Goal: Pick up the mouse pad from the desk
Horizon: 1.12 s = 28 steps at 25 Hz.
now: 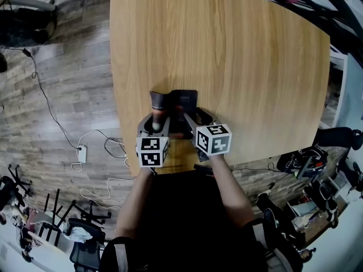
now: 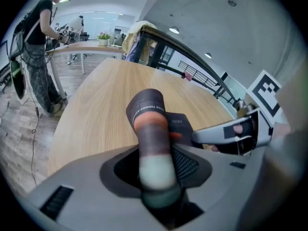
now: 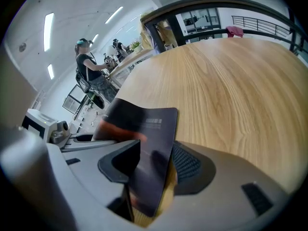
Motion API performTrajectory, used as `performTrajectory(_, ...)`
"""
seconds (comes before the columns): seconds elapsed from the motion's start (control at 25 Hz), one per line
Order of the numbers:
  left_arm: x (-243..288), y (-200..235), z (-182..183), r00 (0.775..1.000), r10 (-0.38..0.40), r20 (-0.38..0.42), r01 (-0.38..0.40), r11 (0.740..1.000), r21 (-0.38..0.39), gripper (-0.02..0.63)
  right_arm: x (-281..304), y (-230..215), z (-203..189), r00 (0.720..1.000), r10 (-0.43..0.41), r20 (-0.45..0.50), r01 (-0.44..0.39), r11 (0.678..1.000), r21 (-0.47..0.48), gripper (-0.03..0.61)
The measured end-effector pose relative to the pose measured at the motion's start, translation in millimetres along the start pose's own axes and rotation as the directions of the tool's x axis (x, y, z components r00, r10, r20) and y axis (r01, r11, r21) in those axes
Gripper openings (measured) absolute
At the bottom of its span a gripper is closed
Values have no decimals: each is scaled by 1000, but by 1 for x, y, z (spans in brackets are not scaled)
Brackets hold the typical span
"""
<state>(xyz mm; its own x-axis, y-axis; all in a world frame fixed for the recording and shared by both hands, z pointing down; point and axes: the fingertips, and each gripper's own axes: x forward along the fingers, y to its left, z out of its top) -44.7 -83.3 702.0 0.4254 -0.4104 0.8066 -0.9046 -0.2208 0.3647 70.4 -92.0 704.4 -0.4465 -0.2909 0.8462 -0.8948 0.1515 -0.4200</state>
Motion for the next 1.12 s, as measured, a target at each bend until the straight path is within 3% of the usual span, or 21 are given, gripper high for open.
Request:
performTrajectory(0.36, -1, -10, 1, 1000, -20, 9, 21, 1000, -8, 112, -2, 2, -4, 1000, 2, -7, -2, 1000, -9, 222)
performTrajectory(1.12, -6, -25, 2, 996, -62, 60, 63, 998, -17, 52, -13, 2, -9, 1000, 4, 25, -4, 1000, -20, 221)
